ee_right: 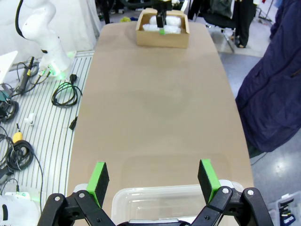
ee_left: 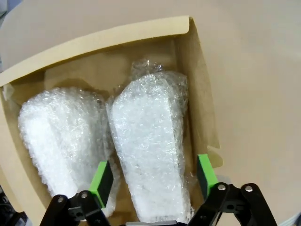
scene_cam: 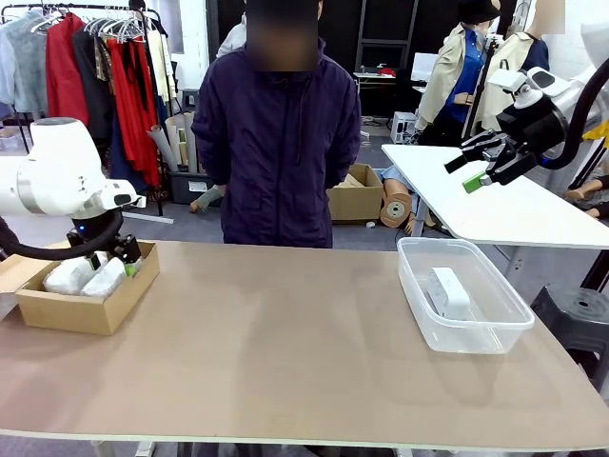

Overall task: Separate and place wrapped and unwrapped clocks.
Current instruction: If the picked Digital clock is wrapped, place it in the Package Box ; if not, place it in the Organizing box.

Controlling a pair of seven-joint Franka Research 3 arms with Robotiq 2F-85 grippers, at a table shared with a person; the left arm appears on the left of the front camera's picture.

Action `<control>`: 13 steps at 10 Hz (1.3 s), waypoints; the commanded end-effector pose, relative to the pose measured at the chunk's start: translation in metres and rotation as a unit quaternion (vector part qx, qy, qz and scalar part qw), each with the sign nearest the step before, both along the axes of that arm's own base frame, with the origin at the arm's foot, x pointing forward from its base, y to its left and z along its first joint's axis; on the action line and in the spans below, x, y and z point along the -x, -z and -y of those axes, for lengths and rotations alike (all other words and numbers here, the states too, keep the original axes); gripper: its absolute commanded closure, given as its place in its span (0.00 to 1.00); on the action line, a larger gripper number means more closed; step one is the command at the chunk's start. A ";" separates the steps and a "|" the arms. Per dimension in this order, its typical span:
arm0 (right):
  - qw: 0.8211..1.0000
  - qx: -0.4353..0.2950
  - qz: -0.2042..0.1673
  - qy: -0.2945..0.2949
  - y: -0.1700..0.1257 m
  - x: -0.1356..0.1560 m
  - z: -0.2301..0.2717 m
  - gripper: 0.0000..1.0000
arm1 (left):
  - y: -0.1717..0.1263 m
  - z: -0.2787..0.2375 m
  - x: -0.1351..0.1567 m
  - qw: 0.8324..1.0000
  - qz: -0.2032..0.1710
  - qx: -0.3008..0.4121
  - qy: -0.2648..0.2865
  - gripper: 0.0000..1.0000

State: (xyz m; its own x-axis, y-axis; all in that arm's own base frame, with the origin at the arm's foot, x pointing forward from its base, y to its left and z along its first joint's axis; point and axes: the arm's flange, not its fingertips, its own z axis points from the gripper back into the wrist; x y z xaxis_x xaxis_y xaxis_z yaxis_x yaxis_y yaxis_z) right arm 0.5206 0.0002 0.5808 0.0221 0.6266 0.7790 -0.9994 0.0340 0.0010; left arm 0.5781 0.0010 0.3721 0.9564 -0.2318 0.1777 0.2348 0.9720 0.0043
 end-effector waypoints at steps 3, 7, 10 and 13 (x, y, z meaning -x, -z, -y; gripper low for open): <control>1.000 0.003 0.004 -0.004 0.002 0.004 0.000 0.00 | -0.045 -0.012 0.003 1.000 -0.008 0.006 -0.015 0.00; 1.000 0.003 0.004 -0.004 0.002 0.004 0.000 0.00 | -0.055 -0.011 0.004 1.000 -0.007 0.003 -0.008 0.00; 1.000 0.003 0.004 -0.004 0.002 0.004 0.000 0.00 | -0.055 -0.011 0.004 1.000 -0.007 0.003 -0.008 0.00; 1.000 0.003 0.004 -0.004 0.002 0.004 0.000 0.00 | -0.054 -0.010 0.003 1.000 -0.013 0.003 -0.004 0.00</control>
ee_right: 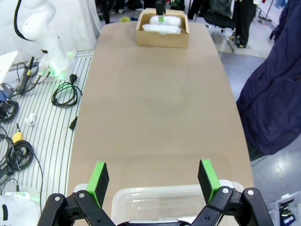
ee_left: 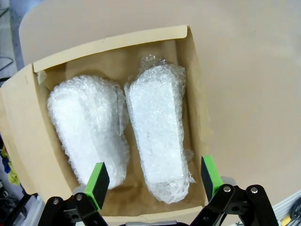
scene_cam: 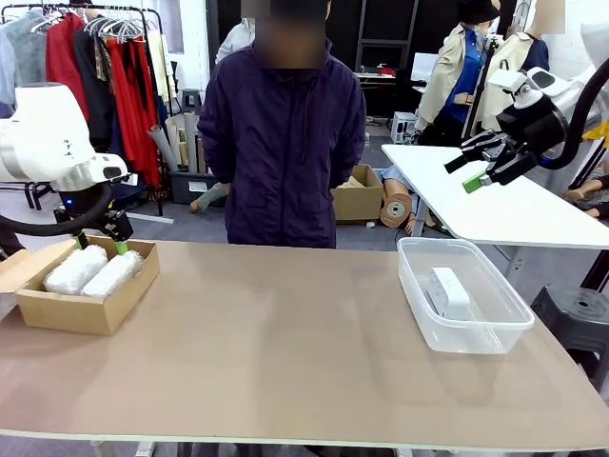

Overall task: Separate and place wrapped and unwrapped clocks.
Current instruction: If the picked Digital clock is wrapped, place it in the Package Box ; if not, place it in the Organizing box.

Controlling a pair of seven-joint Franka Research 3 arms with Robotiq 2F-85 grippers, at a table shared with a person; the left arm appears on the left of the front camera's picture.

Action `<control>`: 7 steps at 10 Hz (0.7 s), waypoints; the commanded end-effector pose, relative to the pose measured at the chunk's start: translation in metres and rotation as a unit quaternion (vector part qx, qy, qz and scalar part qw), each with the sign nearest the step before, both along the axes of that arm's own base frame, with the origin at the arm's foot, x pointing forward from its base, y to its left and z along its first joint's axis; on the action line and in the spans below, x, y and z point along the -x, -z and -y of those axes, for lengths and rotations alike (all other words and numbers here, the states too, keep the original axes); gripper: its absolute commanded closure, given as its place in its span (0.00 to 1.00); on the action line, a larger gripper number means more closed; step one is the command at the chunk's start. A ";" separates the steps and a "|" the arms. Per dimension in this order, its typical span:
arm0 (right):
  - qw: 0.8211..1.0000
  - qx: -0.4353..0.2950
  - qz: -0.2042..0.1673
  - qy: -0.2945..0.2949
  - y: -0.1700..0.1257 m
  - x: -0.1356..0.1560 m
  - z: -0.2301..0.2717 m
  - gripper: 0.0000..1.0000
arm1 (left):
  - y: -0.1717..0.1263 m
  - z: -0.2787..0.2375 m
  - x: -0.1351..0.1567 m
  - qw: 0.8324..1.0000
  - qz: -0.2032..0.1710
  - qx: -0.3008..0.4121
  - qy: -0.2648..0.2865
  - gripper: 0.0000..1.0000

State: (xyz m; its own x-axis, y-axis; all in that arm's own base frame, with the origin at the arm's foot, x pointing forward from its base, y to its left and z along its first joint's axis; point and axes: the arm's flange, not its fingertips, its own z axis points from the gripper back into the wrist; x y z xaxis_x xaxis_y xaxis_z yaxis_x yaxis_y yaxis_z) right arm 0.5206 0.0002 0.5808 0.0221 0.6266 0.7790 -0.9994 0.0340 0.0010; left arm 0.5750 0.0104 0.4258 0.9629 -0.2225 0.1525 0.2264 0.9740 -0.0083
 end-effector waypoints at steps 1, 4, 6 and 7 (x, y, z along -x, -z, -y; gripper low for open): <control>1.000 0.003 0.004 -0.004 0.002 0.004 0.000 0.00 | 0.007 0.010 0.007 0.998 -0.059 0.016 0.024 0.00; 1.000 0.003 0.004 -0.004 0.002 0.004 0.000 0.00 | -0.013 0.003 0.011 0.971 -0.123 0.056 0.199 0.00; 1.000 0.003 0.004 -0.004 0.002 0.004 0.000 0.00 | -0.033 -0.006 0.011 0.946 -0.106 0.103 0.289 0.00; 1.000 0.003 0.004 -0.004 0.002 0.004 0.000 0.00 | -0.044 -0.013 0.010 0.926 -0.109 0.133 0.335 0.00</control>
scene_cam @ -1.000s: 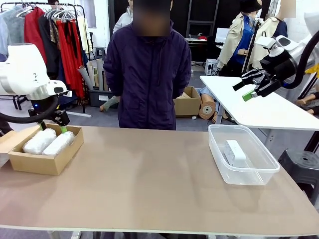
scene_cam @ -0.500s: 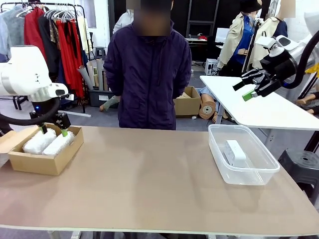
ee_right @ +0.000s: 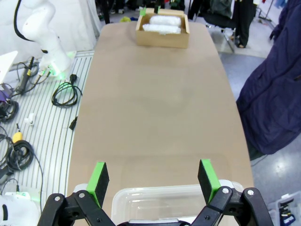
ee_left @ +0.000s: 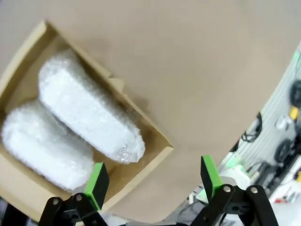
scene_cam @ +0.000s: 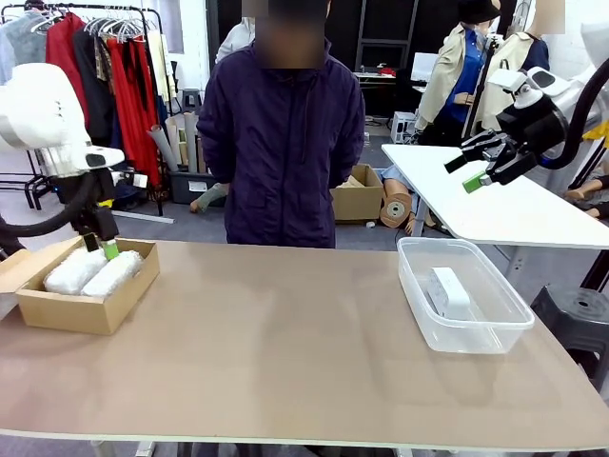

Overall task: Separate and place wrapped and unwrapped clocks.
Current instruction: If the picked Digital clock is wrapped, place it in the Package Box ; if not, place it in the Organizing box.

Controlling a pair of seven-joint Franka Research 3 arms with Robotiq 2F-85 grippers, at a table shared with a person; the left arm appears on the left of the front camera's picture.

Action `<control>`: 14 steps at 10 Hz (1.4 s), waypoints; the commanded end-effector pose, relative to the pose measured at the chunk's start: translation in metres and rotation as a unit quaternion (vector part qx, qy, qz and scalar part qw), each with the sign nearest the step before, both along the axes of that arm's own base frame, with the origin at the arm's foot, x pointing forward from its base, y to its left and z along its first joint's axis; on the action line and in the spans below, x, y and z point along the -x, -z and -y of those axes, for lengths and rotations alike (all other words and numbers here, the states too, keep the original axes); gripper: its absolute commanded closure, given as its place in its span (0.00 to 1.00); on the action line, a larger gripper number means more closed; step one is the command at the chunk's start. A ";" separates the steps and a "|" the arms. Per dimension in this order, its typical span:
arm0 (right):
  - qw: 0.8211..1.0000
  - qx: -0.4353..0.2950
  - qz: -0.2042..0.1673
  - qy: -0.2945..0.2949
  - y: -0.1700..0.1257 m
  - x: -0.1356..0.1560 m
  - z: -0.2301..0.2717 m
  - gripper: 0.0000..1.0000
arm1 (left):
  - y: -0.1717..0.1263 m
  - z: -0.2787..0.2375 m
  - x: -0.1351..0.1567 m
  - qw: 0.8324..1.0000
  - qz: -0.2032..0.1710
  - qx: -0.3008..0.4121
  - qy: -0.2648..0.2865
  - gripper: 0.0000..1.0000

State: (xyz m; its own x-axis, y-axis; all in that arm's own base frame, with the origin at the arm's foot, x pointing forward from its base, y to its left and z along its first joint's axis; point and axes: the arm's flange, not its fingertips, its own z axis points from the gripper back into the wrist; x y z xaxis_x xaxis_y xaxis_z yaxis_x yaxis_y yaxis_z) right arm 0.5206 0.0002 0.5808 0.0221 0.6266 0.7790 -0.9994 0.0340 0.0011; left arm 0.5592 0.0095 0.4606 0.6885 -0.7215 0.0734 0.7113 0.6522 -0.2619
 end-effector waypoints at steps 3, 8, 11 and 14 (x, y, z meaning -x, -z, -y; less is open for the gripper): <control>1.000 0.003 0.004 -0.004 0.002 0.004 0.000 0.00 | -0.039 -0.019 0.011 0.957 0.055 0.197 0.205 0.00; 1.000 0.003 0.004 -0.004 0.002 0.004 0.000 0.00 | -0.081 -0.035 0.034 0.859 0.214 0.380 0.267 0.00; 1.000 0.003 0.004 -0.004 0.002 0.004 0.000 0.00 | -0.088 -0.035 0.029 0.863 0.226 0.371 0.259 0.00; 1.000 0.003 0.004 -0.004 0.002 0.004 0.000 0.00 | -0.088 -0.035 0.029 0.863 0.226 0.371 0.259 0.00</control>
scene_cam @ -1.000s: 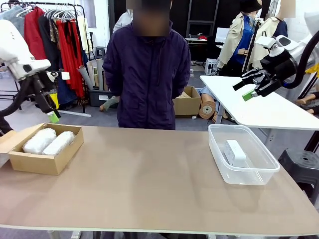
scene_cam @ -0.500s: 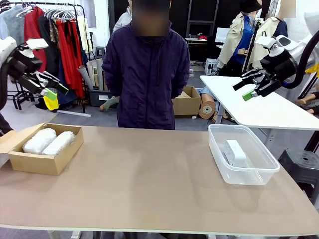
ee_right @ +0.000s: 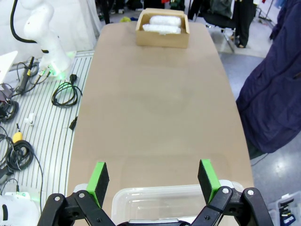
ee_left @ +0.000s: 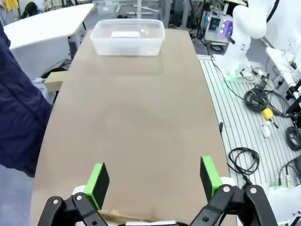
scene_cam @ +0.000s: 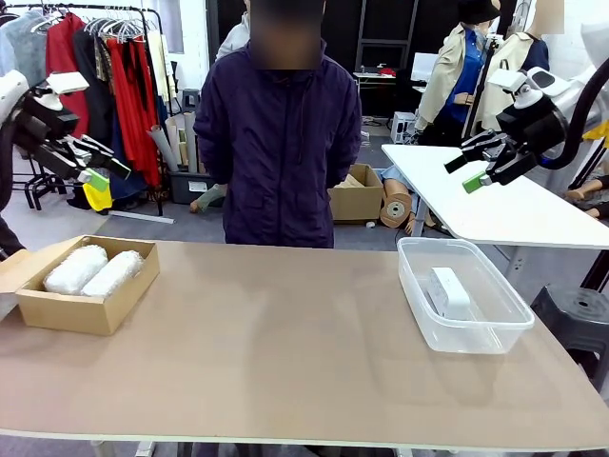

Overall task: Separate and place wrapped and unwrapped clocks.
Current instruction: If the picked Digital clock is wrapped, place it in the Package Box ; if not, place it in the Organizing box.

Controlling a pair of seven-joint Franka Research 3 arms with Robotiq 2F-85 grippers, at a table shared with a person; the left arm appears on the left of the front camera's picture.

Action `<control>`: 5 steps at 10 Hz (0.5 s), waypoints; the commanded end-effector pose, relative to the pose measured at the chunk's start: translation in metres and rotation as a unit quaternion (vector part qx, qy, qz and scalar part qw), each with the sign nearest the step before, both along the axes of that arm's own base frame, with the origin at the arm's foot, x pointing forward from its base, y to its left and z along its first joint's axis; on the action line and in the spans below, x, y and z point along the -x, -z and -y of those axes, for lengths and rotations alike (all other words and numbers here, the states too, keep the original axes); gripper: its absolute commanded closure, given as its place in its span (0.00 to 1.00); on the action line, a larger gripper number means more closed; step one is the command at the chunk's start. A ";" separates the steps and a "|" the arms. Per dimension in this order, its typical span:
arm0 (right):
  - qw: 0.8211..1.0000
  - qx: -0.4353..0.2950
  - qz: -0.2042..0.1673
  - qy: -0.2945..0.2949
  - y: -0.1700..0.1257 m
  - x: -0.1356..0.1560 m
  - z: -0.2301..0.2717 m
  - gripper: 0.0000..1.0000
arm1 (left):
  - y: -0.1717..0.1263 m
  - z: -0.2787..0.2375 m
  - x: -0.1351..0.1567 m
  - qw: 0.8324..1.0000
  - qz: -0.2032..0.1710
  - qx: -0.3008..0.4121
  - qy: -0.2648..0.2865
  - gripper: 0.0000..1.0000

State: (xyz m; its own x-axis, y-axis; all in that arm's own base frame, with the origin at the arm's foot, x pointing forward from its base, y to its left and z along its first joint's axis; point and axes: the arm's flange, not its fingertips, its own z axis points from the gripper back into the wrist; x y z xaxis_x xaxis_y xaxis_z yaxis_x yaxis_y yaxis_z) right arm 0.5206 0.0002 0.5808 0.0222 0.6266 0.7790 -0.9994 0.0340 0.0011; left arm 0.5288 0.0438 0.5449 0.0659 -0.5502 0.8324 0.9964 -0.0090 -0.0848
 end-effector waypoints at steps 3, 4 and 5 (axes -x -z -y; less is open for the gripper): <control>1.000 0.003 0.004 -0.004 0.002 0.004 0.000 0.00 | 0.010 0.010 -0.001 0.997 0.078 0.015 -0.013 0.00; 1.000 0.003 0.004 -0.004 0.002 0.004 0.000 0.00 | 0.015 0.015 -0.001 0.995 0.097 0.023 -0.016 0.00; 1.000 0.003 0.004 -0.004 0.002 0.004 0.000 0.00 | 0.017 0.017 -0.003 0.993 0.114 0.023 -0.023 0.00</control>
State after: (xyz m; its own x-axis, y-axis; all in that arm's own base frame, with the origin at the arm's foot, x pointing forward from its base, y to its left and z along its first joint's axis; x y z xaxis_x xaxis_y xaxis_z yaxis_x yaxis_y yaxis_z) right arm 0.5206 0.0002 0.5808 0.0222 0.6266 0.7790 -0.9994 0.0340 0.0011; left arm 0.5406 0.0339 0.5357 -0.0510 -0.5340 0.8439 0.9967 0.0266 0.0770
